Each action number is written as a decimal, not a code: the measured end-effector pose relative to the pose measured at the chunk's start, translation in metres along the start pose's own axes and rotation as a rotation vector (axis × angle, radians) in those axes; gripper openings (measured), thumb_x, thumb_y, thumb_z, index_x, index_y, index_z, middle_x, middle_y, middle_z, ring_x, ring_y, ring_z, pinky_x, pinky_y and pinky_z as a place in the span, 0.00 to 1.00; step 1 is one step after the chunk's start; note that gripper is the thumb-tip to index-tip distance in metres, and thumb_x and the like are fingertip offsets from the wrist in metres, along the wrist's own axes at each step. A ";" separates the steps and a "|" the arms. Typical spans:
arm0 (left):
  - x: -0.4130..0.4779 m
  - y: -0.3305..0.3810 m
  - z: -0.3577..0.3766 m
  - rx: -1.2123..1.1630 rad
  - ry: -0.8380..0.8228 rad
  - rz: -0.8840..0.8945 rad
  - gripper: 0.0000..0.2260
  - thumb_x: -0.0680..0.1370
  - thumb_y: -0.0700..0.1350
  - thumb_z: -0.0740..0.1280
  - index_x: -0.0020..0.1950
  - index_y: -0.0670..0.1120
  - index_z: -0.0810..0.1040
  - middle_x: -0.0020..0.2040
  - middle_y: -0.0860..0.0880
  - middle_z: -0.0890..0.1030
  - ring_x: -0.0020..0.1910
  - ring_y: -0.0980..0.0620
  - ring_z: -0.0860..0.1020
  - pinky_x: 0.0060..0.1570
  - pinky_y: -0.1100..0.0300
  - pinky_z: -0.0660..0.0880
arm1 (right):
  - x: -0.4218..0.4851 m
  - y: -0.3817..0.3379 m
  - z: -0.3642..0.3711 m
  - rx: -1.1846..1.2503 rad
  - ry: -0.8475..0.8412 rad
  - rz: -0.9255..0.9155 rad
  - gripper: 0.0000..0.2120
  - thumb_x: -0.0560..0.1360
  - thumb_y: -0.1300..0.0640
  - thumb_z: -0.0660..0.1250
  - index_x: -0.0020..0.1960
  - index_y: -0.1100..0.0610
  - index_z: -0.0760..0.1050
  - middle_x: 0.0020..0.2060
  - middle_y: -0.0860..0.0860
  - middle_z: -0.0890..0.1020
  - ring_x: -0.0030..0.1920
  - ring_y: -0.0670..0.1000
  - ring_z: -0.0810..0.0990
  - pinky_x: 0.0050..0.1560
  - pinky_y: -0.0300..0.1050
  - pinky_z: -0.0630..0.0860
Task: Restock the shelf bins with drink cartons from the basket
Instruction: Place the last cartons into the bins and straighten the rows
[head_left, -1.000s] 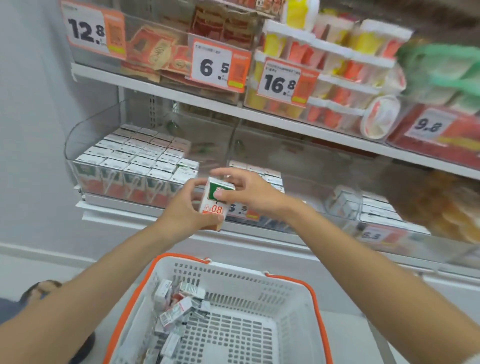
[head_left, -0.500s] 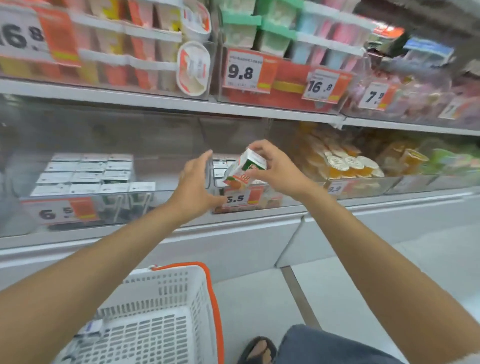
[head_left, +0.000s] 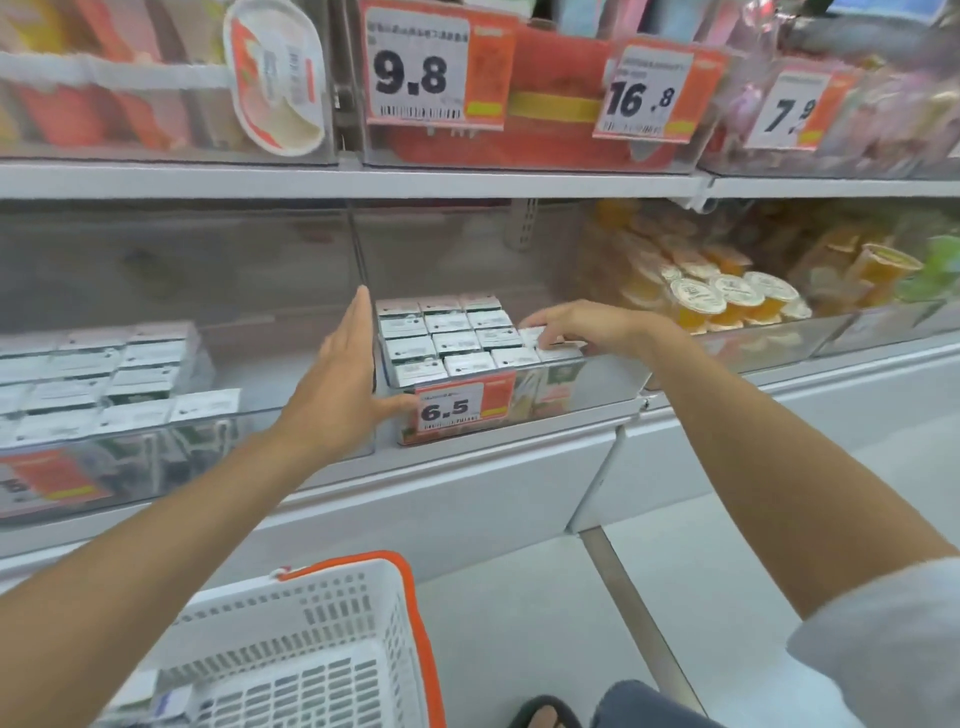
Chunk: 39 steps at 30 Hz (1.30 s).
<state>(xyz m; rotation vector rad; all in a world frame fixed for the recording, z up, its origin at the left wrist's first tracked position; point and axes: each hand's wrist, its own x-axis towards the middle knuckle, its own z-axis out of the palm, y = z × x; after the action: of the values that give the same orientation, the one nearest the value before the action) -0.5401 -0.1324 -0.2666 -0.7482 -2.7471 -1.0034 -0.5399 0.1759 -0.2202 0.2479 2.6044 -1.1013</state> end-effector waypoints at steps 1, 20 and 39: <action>0.000 0.000 0.000 0.000 -0.001 0.005 0.58 0.66 0.55 0.78 0.79 0.49 0.38 0.80 0.52 0.51 0.77 0.48 0.54 0.70 0.53 0.60 | 0.005 -0.001 0.003 -0.031 -0.036 0.041 0.19 0.74 0.56 0.66 0.64 0.44 0.77 0.64 0.42 0.75 0.63 0.47 0.70 0.57 0.42 0.69; -0.182 -0.086 -0.029 -0.111 -0.043 -0.151 0.20 0.73 0.43 0.73 0.63 0.49 0.73 0.52 0.53 0.75 0.46 0.53 0.75 0.48 0.57 0.74 | -0.079 -0.047 0.306 -0.011 0.150 -0.345 0.07 0.71 0.63 0.67 0.47 0.55 0.81 0.42 0.49 0.82 0.36 0.46 0.76 0.42 0.38 0.74; -0.379 -0.264 0.015 -0.509 -0.252 -0.978 0.17 0.72 0.42 0.75 0.59 0.45 0.76 0.52 0.44 0.79 0.51 0.44 0.80 0.51 0.51 0.78 | -0.062 0.047 0.549 -0.150 -0.525 0.341 0.12 0.75 0.60 0.69 0.55 0.65 0.75 0.46 0.66 0.71 0.43 0.60 0.75 0.45 0.51 0.75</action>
<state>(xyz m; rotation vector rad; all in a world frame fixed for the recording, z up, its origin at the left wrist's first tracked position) -0.3388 -0.4510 -0.5340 0.6034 -3.0979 -1.9085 -0.3549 -0.1902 -0.5927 0.3067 2.0674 -0.7274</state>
